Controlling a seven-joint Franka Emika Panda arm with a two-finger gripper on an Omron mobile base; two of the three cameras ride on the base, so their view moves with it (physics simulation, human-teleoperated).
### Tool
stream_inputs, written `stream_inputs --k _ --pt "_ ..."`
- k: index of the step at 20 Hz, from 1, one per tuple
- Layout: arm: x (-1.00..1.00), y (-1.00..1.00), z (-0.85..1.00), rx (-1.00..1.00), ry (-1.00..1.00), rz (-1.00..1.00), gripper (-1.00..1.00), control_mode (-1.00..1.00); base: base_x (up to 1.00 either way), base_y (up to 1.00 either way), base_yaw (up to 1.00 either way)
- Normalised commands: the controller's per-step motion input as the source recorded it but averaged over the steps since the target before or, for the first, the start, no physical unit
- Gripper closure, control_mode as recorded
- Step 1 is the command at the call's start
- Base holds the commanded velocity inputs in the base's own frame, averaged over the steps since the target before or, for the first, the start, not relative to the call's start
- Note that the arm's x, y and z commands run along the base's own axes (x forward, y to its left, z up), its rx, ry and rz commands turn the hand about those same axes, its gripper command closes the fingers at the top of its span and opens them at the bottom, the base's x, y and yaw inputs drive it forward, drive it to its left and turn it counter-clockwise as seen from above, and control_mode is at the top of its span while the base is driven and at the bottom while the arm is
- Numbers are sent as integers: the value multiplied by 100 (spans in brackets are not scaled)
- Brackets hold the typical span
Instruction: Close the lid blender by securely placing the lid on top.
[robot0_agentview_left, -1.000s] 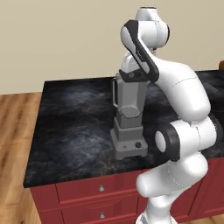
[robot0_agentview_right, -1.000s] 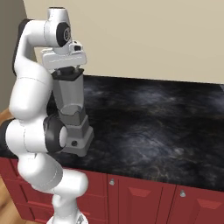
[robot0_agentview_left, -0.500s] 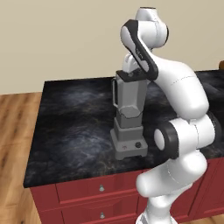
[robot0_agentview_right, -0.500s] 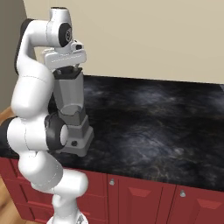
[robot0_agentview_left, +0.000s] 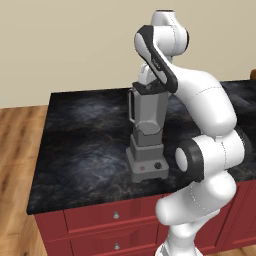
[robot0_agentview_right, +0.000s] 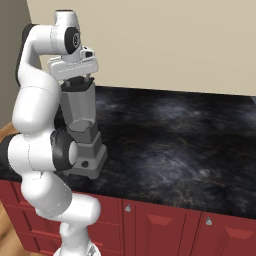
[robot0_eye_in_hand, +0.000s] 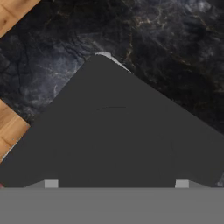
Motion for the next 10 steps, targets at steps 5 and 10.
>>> stream_inputs --k 5,10 --pt "-1 16 -28 1 0 -14 100 -100 0 0 0" --pt "-8 2 -9 9 0 -10 100 -100 0 0 0"
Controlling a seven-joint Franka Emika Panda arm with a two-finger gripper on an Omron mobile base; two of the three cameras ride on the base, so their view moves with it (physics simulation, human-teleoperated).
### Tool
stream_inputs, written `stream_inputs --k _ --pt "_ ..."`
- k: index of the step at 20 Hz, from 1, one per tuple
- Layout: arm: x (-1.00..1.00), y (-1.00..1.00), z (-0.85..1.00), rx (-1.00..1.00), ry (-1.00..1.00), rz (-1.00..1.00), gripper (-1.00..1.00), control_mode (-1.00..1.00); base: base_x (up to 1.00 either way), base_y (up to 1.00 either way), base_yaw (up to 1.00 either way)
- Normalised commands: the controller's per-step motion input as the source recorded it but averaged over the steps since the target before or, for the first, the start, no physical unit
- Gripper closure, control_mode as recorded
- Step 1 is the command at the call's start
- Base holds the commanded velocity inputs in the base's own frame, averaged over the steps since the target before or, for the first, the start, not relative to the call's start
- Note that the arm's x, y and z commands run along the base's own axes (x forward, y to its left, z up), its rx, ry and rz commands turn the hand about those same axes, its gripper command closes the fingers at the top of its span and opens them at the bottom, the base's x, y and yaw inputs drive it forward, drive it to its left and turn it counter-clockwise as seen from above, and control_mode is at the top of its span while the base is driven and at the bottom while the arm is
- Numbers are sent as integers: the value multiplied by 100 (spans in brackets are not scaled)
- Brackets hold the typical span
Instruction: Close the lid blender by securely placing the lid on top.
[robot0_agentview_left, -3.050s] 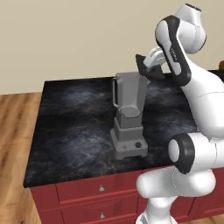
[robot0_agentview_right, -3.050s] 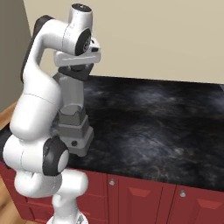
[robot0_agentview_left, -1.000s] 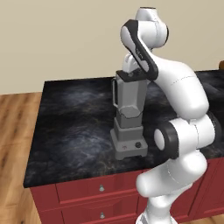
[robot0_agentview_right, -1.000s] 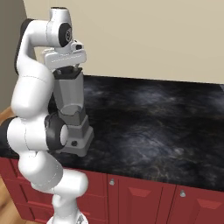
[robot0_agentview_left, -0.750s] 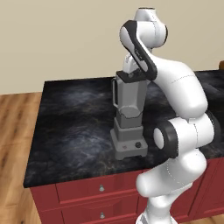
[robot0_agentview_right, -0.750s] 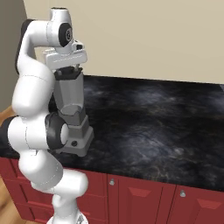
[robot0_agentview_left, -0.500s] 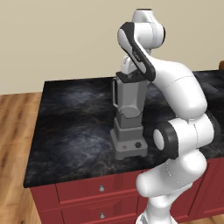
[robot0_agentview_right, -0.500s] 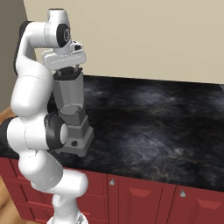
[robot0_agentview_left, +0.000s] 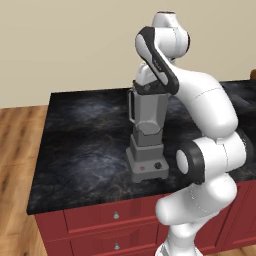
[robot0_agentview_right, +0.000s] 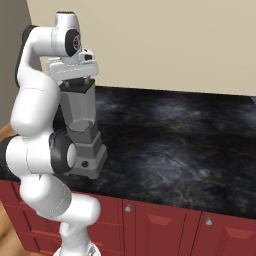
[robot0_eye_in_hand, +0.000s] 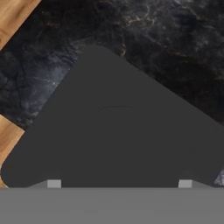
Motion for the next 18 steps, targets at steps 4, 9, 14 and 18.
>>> stream_inputs --k 4,9,14,18 --pt "-1 -5 -29 11 0 0 100 -100 0 0 0" --pt "3 4 -48 0 10 0 -100 -100 0 0 0" --pt "-4 0 -22 0 0 0 -100 -100 0 0 0" --pt "-10 0 -7 0 -2 0 -100 -100 0 0 0"
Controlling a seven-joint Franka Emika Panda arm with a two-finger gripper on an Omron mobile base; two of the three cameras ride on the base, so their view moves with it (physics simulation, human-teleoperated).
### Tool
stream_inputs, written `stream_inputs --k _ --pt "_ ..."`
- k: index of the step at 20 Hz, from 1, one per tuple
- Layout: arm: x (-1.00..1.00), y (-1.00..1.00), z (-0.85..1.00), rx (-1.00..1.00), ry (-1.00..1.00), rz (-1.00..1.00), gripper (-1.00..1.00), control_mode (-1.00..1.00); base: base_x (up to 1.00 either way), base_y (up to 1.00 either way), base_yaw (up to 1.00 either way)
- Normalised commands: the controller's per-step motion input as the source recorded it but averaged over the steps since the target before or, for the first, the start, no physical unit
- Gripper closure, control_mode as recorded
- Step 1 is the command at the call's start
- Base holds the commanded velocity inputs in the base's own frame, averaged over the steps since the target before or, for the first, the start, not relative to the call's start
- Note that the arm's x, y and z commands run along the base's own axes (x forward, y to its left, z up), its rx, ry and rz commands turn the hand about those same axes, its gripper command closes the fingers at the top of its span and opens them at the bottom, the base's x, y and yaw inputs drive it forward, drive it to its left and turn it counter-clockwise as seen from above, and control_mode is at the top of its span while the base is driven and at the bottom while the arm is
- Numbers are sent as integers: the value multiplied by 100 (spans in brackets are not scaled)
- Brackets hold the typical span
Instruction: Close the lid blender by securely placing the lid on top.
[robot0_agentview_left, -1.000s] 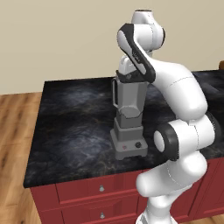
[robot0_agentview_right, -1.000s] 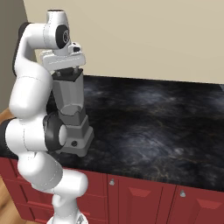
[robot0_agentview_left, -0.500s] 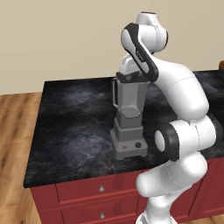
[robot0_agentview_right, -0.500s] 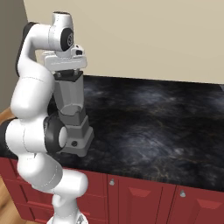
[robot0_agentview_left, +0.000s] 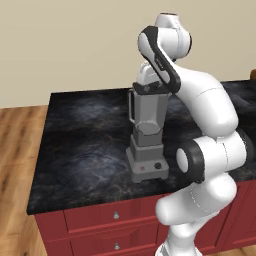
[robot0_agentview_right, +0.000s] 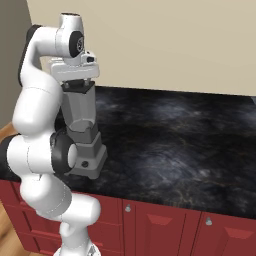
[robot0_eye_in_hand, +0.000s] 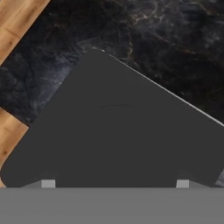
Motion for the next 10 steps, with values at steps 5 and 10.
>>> stream_inputs --k 5,10 --pt "-47 0 0 0 -11 0 -100 -100 0 0 0" --pt "-72 -1 0 0 -11 0 -100 -100 0 0 0"
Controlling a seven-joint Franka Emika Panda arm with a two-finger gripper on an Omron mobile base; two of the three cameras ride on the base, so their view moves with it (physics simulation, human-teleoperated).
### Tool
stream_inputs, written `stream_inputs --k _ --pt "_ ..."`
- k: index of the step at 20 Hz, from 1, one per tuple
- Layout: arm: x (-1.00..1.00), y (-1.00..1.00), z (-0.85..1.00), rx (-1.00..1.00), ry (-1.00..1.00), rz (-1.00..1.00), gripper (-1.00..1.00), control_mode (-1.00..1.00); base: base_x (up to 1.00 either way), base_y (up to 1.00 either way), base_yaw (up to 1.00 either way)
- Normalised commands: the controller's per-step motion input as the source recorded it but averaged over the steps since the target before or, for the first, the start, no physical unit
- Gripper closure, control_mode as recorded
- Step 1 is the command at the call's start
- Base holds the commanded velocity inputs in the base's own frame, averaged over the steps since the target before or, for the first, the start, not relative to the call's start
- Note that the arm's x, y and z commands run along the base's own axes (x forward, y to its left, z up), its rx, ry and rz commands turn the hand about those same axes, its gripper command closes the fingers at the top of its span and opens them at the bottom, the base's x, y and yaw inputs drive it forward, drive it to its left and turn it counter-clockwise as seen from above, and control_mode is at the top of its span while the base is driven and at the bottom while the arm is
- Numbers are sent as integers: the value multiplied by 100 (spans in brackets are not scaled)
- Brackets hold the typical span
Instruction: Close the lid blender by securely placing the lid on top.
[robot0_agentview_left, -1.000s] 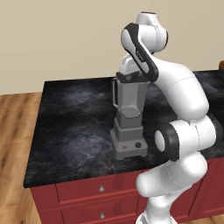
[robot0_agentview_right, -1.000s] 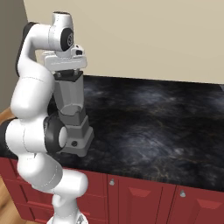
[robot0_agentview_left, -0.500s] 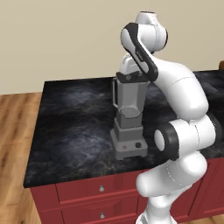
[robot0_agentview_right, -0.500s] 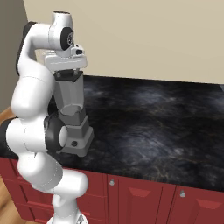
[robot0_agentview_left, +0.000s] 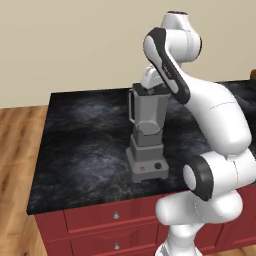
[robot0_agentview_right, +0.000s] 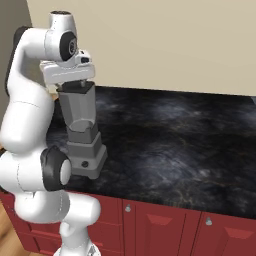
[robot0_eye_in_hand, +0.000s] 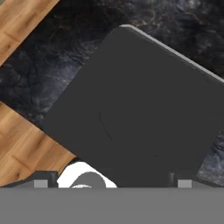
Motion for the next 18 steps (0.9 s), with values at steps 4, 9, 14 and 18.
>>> stream_inputs --k 4,9,14,18 --pt "-81 -6 0 2 -10 -1 -100 -100 0 0 0" --pt "-100 -24 0 5 -12 -1 -100 -100 0 0 0" --pt "-72 -55 0 7 -12 -3 -100 -100 0 0 0" --pt "-8 -65 0 7 -13 -3 -100 -100 0 0 0"
